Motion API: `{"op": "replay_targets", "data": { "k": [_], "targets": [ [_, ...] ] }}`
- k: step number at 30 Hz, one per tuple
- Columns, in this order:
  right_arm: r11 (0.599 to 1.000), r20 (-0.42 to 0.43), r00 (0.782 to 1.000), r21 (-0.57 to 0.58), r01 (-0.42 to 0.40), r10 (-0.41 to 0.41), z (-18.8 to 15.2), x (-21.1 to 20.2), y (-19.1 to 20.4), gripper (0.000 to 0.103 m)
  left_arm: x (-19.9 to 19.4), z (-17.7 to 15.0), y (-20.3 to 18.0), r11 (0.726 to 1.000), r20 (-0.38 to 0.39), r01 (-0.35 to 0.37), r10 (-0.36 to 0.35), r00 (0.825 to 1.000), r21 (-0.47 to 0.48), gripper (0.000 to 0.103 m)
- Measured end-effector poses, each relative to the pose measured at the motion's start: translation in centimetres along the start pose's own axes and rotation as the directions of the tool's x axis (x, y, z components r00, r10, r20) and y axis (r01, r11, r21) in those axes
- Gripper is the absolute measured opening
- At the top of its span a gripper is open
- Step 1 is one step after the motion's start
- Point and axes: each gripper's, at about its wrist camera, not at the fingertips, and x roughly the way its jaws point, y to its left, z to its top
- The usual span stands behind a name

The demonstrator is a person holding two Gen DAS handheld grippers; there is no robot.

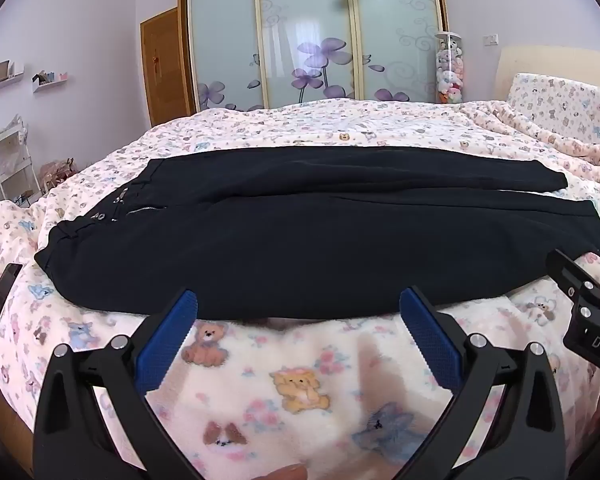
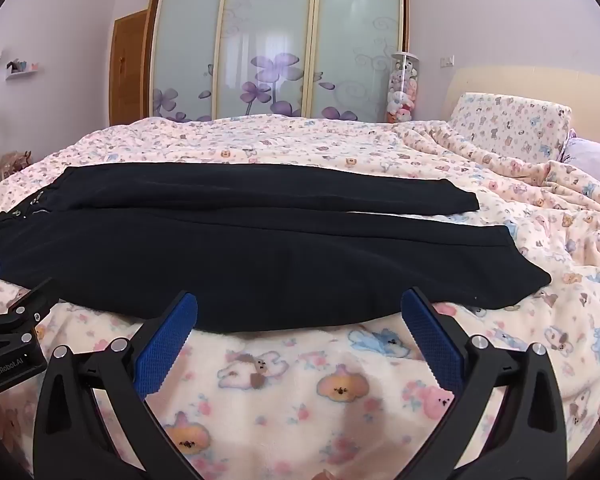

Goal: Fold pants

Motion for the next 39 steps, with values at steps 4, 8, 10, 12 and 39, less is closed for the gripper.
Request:
{"op": "replay_targets", "data": {
  "k": [4, 8, 10, 12, 39],
  "targets": [
    [1.000, 0.000, 1.000, 0.001, 0.001, -0.001, 0.01, 0.01, -0.03, 0.102, -0.02, 0.00, -0.01, 1.000, 0.001, 0.000, 0.000, 1.000, 0.000, 0.101],
    [1.000, 0.002, 1.000, 0.001, 0.000, 0.000, 0.01, -0.05, -0.02, 0.102, -0.09, 0.00, -0.09, 1.000, 0.003, -0.002, 0.002, 1.000, 0.003, 0.101],
    [1.000, -0.003, 1.000, 0.001, -0.001, 0.001, 0.01, 0.13, -0.07, 0.102, 0.00, 0.00, 0.02, 1.000, -0.001, 0.002, -0.002, 1.000, -0.002, 0.101],
    [1.000, -0.003, 1.000, 0.001, -0.001, 0.001, 0.01, 0.10, -0.05, 0.102, -0.01, 0.00, 0.01, 1.000, -0.001, 0.003, -0.003, 1.000, -0.001, 0.101],
    [1.000, -0.005, 1.000, 0.004, -0.002, 0.002, -0.04, 0.12, -0.29, 0.102, 0.03, 0.01, 0.03, 1.000, -0.004, 0.003, -0.003, 1.000, -0.003, 0.101]
  ]
}}
